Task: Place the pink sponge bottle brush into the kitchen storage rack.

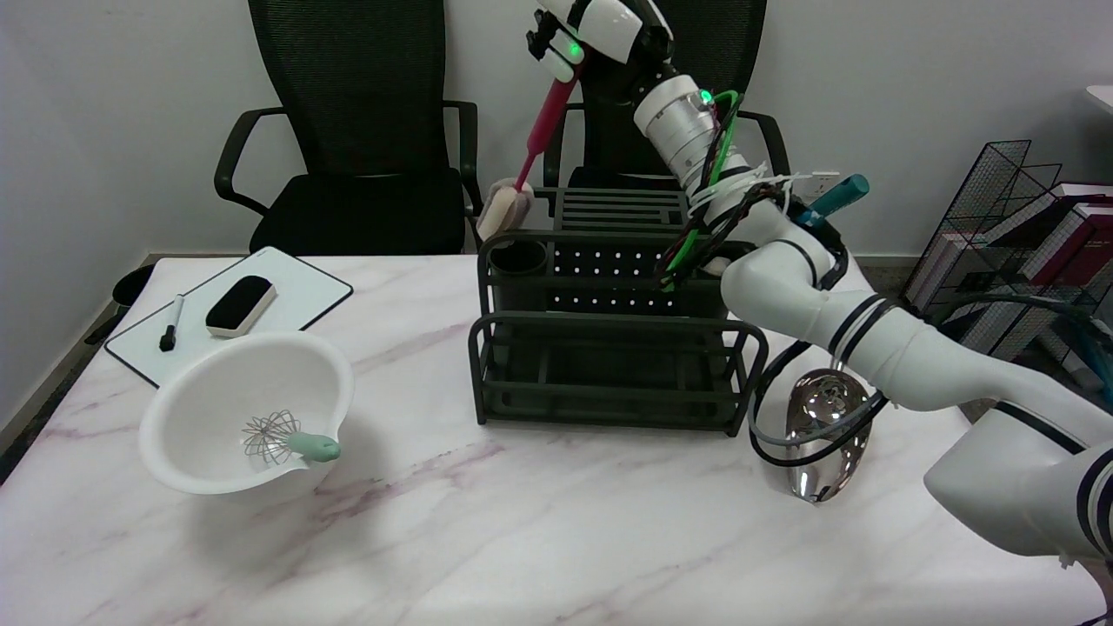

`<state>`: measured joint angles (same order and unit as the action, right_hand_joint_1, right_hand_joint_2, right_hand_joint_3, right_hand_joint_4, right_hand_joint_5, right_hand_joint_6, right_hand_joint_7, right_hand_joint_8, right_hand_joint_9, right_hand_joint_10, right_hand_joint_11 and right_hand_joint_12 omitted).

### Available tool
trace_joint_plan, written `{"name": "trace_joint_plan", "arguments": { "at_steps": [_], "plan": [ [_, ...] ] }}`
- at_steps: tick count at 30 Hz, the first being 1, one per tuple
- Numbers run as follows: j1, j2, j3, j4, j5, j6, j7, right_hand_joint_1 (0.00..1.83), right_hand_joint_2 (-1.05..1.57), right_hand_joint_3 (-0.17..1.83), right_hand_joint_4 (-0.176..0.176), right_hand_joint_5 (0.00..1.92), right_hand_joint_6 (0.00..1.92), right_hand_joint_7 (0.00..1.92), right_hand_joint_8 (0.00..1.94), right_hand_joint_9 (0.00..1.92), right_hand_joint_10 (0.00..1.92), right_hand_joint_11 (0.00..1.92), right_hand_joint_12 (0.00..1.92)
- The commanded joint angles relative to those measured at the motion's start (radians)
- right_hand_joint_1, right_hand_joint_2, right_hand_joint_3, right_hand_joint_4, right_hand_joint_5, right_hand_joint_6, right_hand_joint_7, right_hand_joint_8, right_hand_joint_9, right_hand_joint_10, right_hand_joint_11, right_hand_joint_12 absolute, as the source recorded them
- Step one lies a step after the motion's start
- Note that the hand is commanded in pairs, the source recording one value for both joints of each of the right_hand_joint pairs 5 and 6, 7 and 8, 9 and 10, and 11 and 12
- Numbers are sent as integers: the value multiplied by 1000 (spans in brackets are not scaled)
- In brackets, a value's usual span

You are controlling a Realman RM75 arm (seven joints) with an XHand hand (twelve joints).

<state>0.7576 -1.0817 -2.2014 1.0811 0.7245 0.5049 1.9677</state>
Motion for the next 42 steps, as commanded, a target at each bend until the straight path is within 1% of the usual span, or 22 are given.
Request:
{"name": "trace_joint_plan", "arguments": {
  "at_steps": [1, 11, 17, 26, 30, 42],
  "plan": [
    [-1, -29, -9, -60, -68, 47, 5, 1333, 1405, 284, 0, 1920, 1920, 1920, 1920, 1920, 1920, 1782, 1782],
    [9, -42, -13, -76, -113, 57, 2, 1342, 1390, 292, 0, 1920, 1920, 1920, 1920, 1920, 1920, 1776, 1776],
    [5, -42, -10, -88, -177, 57, 8, 1351, 1379, 298, 0, 1920, 1920, 1920, 1920, 1920, 1920, 1772, 1772],
    [-4, -36, -11, -108, -181, 69, 8, 1364, 1356, 315, 0, 1920, 1920, 1920, 1920, 1920, 1920, 1772, 1772],
    [-2, -38, -9, -116, -214, 75, 8, 1384, 1323, 340, 0, 1920, 1920, 1920, 1920, 1920, 1920, 1769, 1769],
    [-14, -40, -14, -135, -214, 78, 8, 1399, 1296, 350, 0, 1920, 1920, 1920, 1920, 1920, 1920, 1768, 1768]
  ]
}}
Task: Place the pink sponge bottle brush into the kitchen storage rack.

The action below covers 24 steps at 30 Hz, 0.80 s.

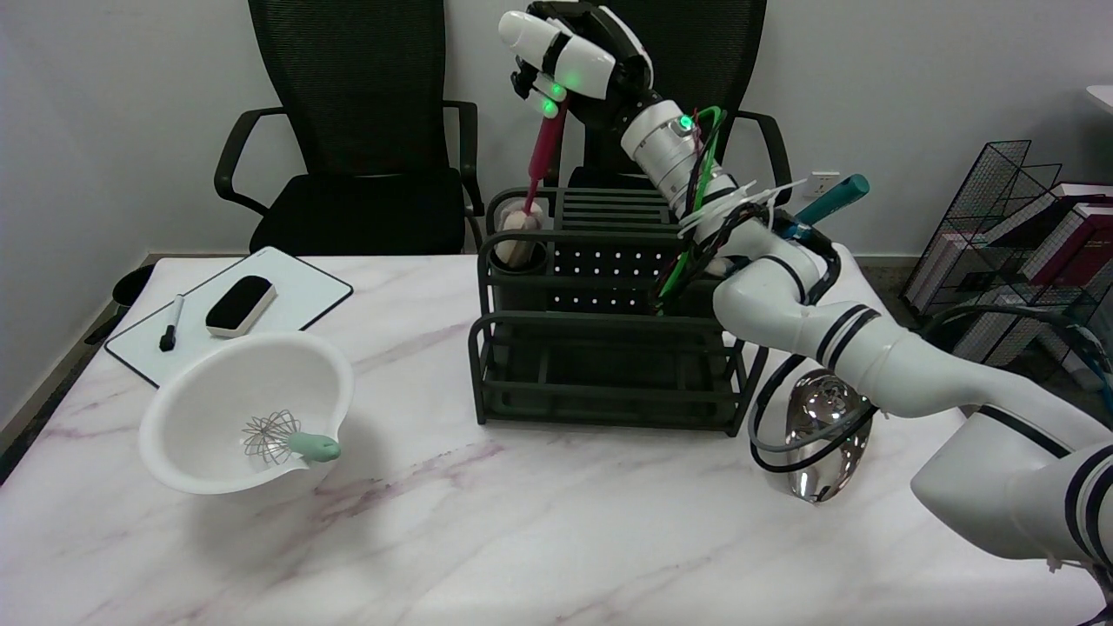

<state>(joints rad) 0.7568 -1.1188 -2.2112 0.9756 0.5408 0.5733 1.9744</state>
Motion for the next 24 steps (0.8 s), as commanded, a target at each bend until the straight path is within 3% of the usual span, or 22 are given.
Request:
{"name": "trace_joint_plan", "arguments": {
  "at_steps": [1, 24],
  "plan": [
    [-15, -4, -4, -30, -31, 9, 1, 1399, 1296, 350, 0, 1920, 1920, 1920, 1920, 1920, 1920, 1768, 1768],
    [-50, -10, -5, -36, -32, 18, 1, 1421, 1243, 375, 0, 1906, 1906, 1920, 1920, 1920, 1920, 1743, 1743]
  ]
}}
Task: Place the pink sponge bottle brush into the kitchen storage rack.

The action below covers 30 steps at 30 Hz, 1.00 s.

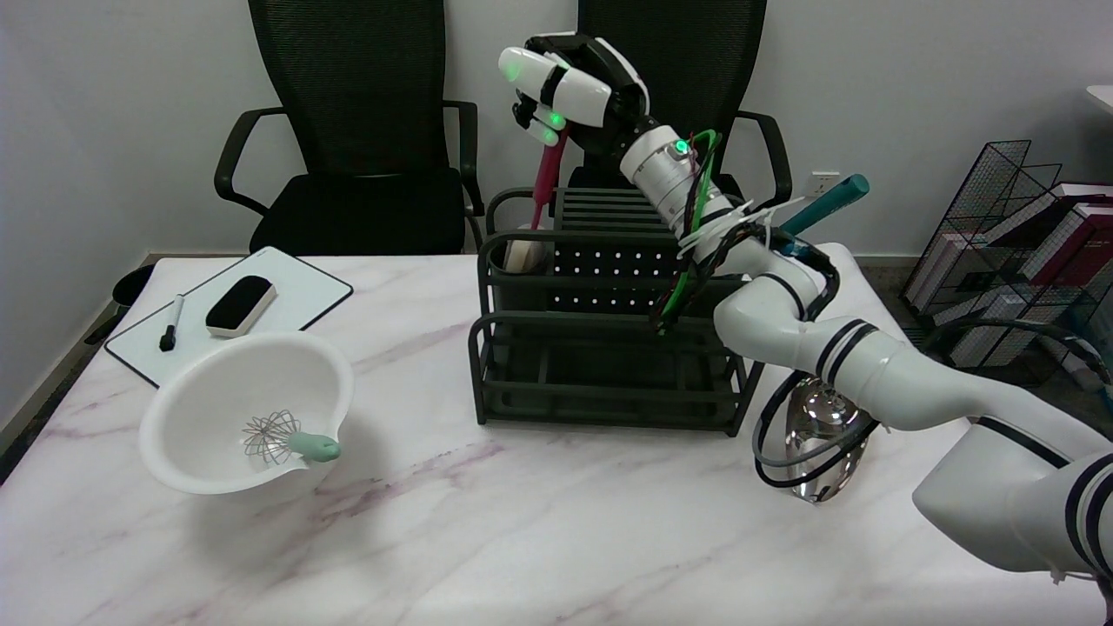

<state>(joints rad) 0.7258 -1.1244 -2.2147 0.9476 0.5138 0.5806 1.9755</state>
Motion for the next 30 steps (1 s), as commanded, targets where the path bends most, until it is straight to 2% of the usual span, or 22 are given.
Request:
{"name": "trace_joint_plan", "arguments": {
  "at_steps": [1, 4, 5, 6, 7, 8, 9, 10, 11, 16, 21, 25, 30],
  "plan": [
    [-19, -5, -2, -12, -6, 21, 0, 1426, 1227, 379, 0, 1901, 1901, 1920, 1920, 1920, 1920, 1722, 1722],
    [-20, -6, -2, -18, -9, 44, 1, 1422, 1129, 428, 0, 1860, 1860, 1920, 1920, 1920, 1920, 1480, 1480],
    [-21, -6, -2, -19, -9, 47, 1, 1415, 869, 681, 0, 1718, 1718, 1920, 1920, 1801, 1801, 1336, 1336],
    [-23, -6, -2, -19, -9, 51, 1, 1418, 510, 1029, 0, 1528, 1528, 1864, 1864, 1665, 1665, 1239, 1239],
    [-26, -6, -2, -19, -8, 56, 1, 1409, 147, 1364, 0, 1307, 1307, 1729, 1729, 1552, 1552, 1135, 1135],
    [-27, -7, -2, -19, -6, 59, 1, 1388, -182, 1560, 0, 1027, 1027, 1511, 1511, 1395, 1395, 947, 947],
    [-30, -10, 0, -19, -2, 61, 3, 1368, -412, 1554, 0, 736, 736, 1260, 1260, 1187, 1187, 696, 696],
    [-34, -12, 2, -17, -1, 64, 9, 1357, -502, 1413, 0, 501, 501, 1070, 1070, 994, 994, 497, 497],
    [-35, -12, 3, -15, -1, 68, 14, 1352, -527, 1305, 0, 365, 365, 957, 957, 886, 886, 411, 411],
    [-49, -12, 6, 2, -8, 120, 26, 1348, -515, 1162, 0, 232, 232, 825, 825, 733, 733, 337, 337],
    [-67, 5, 44, 11, -26, 210, 18, 1353, -490, 1102, 0, 192, 192, 790, 790, 725, 725, 385, 385],
    [-123, 49, 150, 62, -86, 267, 16, 1360, -369, 1052, 0, 237, 237, 846, 846, 792, 792, 460, 460],
    [-331, 130, 417, 206, -146, 283, -66, 1321, -154, 975, 0, 371, 371, 933, 933, 877, 877, 542, 542]
  ]
}}
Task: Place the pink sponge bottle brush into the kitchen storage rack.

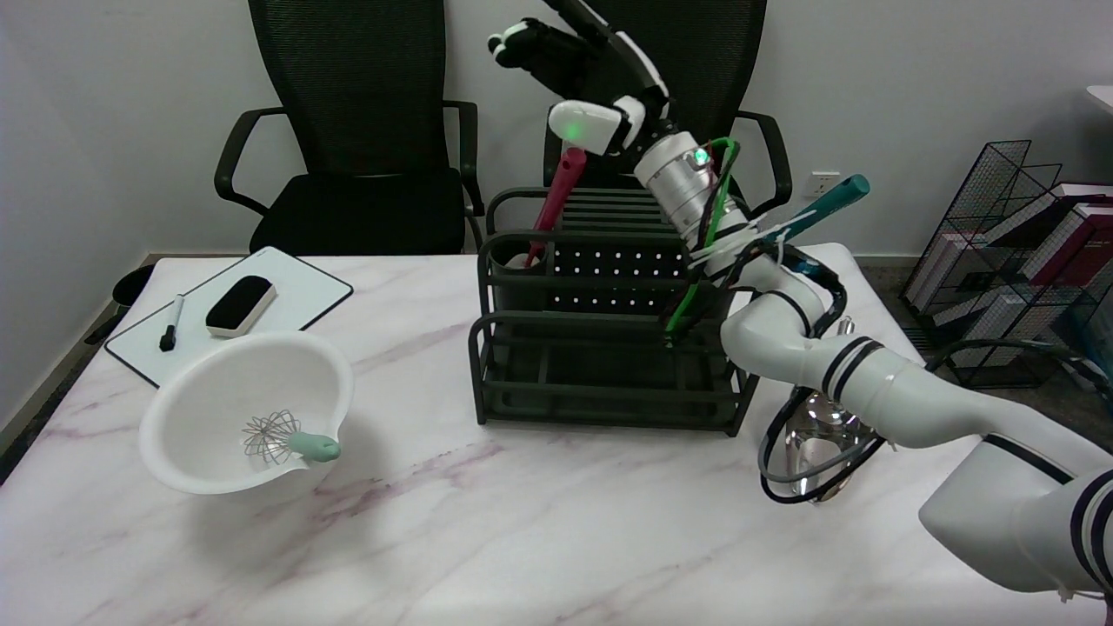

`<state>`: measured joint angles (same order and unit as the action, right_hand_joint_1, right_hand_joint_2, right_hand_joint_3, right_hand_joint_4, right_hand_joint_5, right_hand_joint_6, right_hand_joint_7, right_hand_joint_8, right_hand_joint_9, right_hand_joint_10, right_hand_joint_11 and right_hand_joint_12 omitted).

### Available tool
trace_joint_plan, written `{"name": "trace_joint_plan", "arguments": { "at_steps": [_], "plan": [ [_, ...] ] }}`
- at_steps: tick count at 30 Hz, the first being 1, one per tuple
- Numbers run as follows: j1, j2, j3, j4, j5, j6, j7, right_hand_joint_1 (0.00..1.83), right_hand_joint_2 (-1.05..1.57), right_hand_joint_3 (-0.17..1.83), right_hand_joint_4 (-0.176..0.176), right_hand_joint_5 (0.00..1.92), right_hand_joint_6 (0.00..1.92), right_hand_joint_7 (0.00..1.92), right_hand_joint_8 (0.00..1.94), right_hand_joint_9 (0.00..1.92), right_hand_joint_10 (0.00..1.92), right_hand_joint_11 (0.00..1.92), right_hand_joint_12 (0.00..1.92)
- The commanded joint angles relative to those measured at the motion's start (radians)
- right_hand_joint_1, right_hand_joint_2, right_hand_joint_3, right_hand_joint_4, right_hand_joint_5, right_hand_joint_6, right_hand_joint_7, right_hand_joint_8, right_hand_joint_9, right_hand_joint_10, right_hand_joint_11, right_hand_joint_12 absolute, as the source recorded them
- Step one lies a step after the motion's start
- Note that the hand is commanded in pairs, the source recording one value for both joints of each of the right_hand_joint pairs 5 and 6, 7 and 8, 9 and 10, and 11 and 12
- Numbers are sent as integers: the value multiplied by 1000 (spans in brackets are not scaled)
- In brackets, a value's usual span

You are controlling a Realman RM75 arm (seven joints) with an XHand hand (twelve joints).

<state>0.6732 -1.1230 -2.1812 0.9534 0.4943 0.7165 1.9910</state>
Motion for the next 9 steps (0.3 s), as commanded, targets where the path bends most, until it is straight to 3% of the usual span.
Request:
{"name": "trace_joint_plan", "arguments": {
  "at_steps": [1, 3, 4, 5, 6, 8, 9],
  "plan": [
    [-300, 136, 426, 226, -126, 148, -103, 1319, -139, 968, 0, 380, 380, 936, 936, 882, 882, 544, 544],
    [-419, 155, 533, 330, -115, 122, -159, 1334, -82, 950, 0, 495, 495, 997, 997, 1029, 1029, 572, 572],
    [-448, 155, 552, 363, -112, 109, -174, 1286, 37, 1080, 0, 798, 798, 1277, 1277, 1246, 1246, 772, 772],
    [-492, 152, 570, 413, -100, 89, -200, 1247, 120, 1149, 0, 984, 984, 1435, 1435, 1383, 1383, 889, 889],
    [-528, 148, 569, 454, -83, 65, -225, 1223, 222, 1115, 0, 1123, 1123, 1540, 1540, 1499, 1499, 1027, 1027],
    [-564, 141, 544, 485, -39, 46, -262, 1156, 604, 838, 0, 1464, 1464, 1889, 1889, 1762, 1762, 1356, 1356],
    [-572, 137, 510, 491, -8, 56, -288, 1145, 657, 805, 0, 1520, 1520, 1920, 1920, 1805, 1805, 1399, 1399]
  ]
}}
